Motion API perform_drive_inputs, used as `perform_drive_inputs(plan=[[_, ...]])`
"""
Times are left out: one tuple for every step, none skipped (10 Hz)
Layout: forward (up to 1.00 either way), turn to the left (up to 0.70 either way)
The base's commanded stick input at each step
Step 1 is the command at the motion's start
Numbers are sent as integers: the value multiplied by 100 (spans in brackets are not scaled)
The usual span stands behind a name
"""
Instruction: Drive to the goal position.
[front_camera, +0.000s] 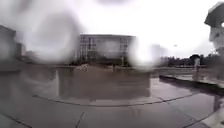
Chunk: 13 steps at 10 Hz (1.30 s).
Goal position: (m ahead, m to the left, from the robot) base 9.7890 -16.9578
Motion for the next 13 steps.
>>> perform_drive_inputs(plan=[[70, 0], [70, 0], [70, 0], [70, 0], [70, 0], [70, 0], [70, -2], [70, -13], [70, -23], [70, -29], [70, -16], [70, 0], [70, 0]])
